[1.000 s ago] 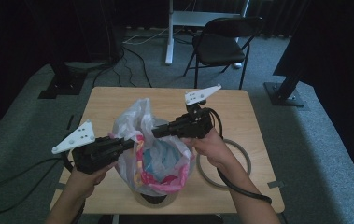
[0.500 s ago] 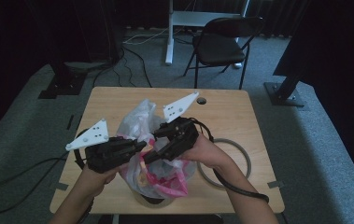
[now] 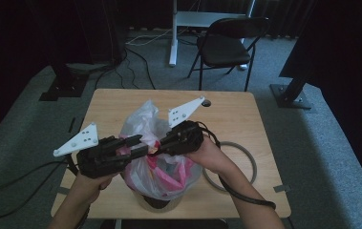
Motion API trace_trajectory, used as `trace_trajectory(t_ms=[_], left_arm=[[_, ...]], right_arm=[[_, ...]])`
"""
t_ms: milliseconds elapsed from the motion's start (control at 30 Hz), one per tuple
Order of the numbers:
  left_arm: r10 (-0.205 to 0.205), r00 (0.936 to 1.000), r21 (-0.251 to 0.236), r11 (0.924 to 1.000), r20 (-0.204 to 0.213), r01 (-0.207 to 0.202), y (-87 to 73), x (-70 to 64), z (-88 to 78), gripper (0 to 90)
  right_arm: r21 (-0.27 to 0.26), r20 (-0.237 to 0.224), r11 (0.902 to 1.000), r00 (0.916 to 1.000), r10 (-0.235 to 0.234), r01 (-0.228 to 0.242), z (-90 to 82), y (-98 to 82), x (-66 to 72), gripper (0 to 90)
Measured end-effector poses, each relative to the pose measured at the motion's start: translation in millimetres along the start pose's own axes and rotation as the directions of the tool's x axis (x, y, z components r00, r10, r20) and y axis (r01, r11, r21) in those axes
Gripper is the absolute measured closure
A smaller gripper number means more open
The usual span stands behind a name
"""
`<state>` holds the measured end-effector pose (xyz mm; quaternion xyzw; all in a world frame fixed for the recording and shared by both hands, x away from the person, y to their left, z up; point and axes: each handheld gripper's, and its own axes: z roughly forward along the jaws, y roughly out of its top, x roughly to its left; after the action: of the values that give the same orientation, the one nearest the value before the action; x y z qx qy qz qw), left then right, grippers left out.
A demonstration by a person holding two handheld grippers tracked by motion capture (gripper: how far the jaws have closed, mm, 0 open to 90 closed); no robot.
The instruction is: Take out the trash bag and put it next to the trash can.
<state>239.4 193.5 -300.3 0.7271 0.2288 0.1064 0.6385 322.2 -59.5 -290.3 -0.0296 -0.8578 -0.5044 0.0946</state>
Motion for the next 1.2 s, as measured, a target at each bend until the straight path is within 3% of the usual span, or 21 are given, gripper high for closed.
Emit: trace_trajectory(t_ms=[67,133,300,433,533,733,867,967,1100,1167,1200], left_arm=[[0.008,0.9999,0.003,1.0,-0.009,-0.008,-0.3,-0.6,-4.2,51.1],[0.011,0.9988,0.009,0.9999,-0.047,-0.011,-0.8,-2.4,-8.2,46.1],[0.029,0.9977,0.048,0.9985,-0.061,-0.026,-5.5,-5.2,-15.1,39.9],[0.02,0.9973,0.068,0.9976,-0.071,-0.015,-13.0,-5.2,-21.0,33.3],[-0.009,0.9947,0.063,0.9979,-0.103,0.015,-17.8,-4.0,-27.5,27.2],[0.008,0.9927,0.09,0.9959,-0.12,0.003,-25.0,-6.8,-41.1,10.5],[0.029,0.9903,0.103,0.9946,-0.136,-0.015,-32.1,-8.2,-48.5,10.4],[0.04,0.9857,0.142,0.9897,-0.164,-0.017,-42.6,-6.8,-51.4,2.0],[0.039,0.9708,0.173,0.985,-0.237,0.002,-65.0,-0.8,-55.2,0.9],[0.007,0.9594,0.159,0.9865,-0.282,0.039,-78.8,4.2,-57.4,0.9],[-0.012,0.9491,0.149,0.9869,-0.315,0.062,-86.4,6.7,-58.4,0.9]], right_arm=[[-0.007,-0.001,1.0,1.0,0.005,-0.005,-1.9,-1.4,-2.3,89.4],[-0.013,-0.002,0.9998,0.9999,0.017,-0.017,-3.8,-1.9,-4.4,89.4],[-0.033,0.012,0.9986,0.9991,0.041,-0.041,-7.8,-1.0,-8.5,89.5],[-0.056,0.011,0.9976,0.9991,0.041,-0.041,-12.6,1.6,-11.6,89.5],[-0.068,0.009,0.9962,0.9985,0.055,-0.054,-16.1,4.1,-14.4,89.5],[-0.076,0.012,0.9954,0.9981,0.06,-0.059,-21.8,10.3,-16.9,89.6],[-0.091,0.007,0.9945,0.9986,0.053,-0.052,-25.9,14.8,-18.2,89.6],[-0.105,0.011,0.9933,0.9986,0.051,-0.05,-29.9,18.3,-17.5,89.6],[-0.124,0.017,0.9914,0.9988,0.045,-0.043,-38.1,23.3,-16.0,89.6],[-0.141,0.018,0.9892,0.9988,0.045,-0.042,-42.7,25.3,-14.9,89.6],[-0.148,0.018,0.9882,0.9989,0.044,-0.04,-45.0,26.5,-14.6,89.6]])
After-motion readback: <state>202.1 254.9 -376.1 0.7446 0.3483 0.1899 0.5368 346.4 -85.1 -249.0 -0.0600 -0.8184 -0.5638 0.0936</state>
